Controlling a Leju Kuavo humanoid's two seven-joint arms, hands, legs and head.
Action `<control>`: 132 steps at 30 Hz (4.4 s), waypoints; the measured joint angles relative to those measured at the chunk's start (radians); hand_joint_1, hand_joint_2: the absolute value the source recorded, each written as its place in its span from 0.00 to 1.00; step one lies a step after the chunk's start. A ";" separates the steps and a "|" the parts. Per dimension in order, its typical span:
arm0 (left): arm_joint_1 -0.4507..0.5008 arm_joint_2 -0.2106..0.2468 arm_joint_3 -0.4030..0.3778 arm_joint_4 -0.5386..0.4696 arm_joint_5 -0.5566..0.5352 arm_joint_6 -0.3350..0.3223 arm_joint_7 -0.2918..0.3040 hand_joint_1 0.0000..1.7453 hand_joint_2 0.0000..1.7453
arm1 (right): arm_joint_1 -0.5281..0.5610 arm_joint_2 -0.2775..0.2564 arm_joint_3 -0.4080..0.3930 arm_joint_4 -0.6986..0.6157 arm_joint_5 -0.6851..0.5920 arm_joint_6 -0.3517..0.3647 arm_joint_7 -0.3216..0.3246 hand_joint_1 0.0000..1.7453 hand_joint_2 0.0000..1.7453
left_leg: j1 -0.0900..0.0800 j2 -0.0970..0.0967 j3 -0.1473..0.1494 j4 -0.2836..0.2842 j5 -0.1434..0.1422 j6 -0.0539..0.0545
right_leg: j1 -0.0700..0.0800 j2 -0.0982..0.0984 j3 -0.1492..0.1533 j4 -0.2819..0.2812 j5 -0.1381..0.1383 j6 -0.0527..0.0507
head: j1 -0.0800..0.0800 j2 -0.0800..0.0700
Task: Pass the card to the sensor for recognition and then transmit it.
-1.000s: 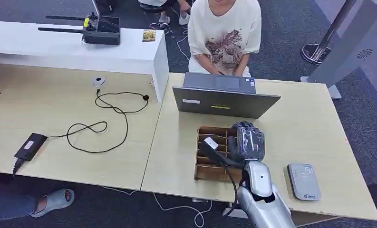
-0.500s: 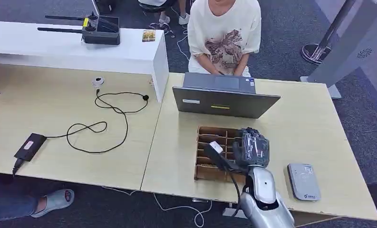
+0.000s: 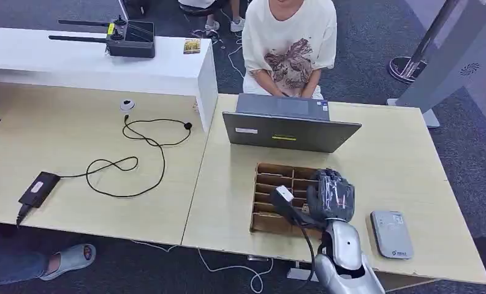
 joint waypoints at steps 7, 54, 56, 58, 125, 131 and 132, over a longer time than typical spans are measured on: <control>0.000 0.000 -0.006 0.000 0.000 -0.001 0.000 0.00 0.00 | 0.017 -0.002 -0.014 -0.027 0.012 0.016 0.000 0.77 1.00 | 0.000 0.000 0.000 0.000 0.000 0.000 | 0.000 0.000 0.000 0.000 0.000 0.000 | 0.000 0.000; 0.000 -0.001 -0.007 0.000 0.008 -0.018 0.015 0.00 0.00 | 0.016 -0.029 -0.029 -0.194 -0.116 -0.030 -0.190 1.00 1.00 | 0.000 0.000 0.000 0.000 0.000 0.000 | 0.000 0.000 0.000 0.000 0.000 0.000 | 0.000 0.000; 0.000 -0.001 -0.007 0.000 0.008 -0.018 0.017 0.00 0.00 | 0.017 -0.035 -0.030 -0.209 -0.143 -0.023 -0.206 1.00 1.00 | 0.000 0.000 0.000 0.000 0.000 0.000 | 0.000 0.000 0.000 0.000 0.000 0.000 | 0.000 0.000; 0.000 -0.001 -0.006 0.000 0.008 -0.018 0.018 0.00 0.00 | 0.017 -0.042 -0.032 -0.223 -0.170 -0.016 -0.221 1.00 1.00 | 0.000 0.000 0.000 0.000 0.000 0.000 | 0.000 0.000 0.000 0.000 0.000 0.000 | 0.000 0.000; 0.002 0.000 0.000 0.000 0.000 -0.002 -0.034 0.00 0.00 | -0.725 -0.026 -0.002 0.172 -0.470 0.187 -0.258 1.00 1.00 | 0.000 0.001 0.000 0.000 0.002 -0.001 | 0.000 0.001 0.000 0.002 0.003 -0.001 | 0.000 0.000; -0.001 -0.002 0.000 0.000 0.002 -0.015 -0.021 0.00 0.00 | -0.904 0.065 0.002 0.424 -0.446 0.233 -0.185 1.00 1.00 | 0.000 0.000 0.000 0.000 0.003 -0.002 | 0.000 0.001 0.000 0.002 0.003 -0.001 | 0.000 0.000; -0.001 -0.002 0.000 0.000 0.003 -0.015 -0.021 0.00 0.00 | -0.916 0.072 0.002 0.443 -0.446 0.235 -0.181 1.00 1.00 | 0.000 0.000 0.000 0.000 0.003 -0.002 | 0.000 0.001 0.000 0.001 0.003 -0.001 | 0.000 0.000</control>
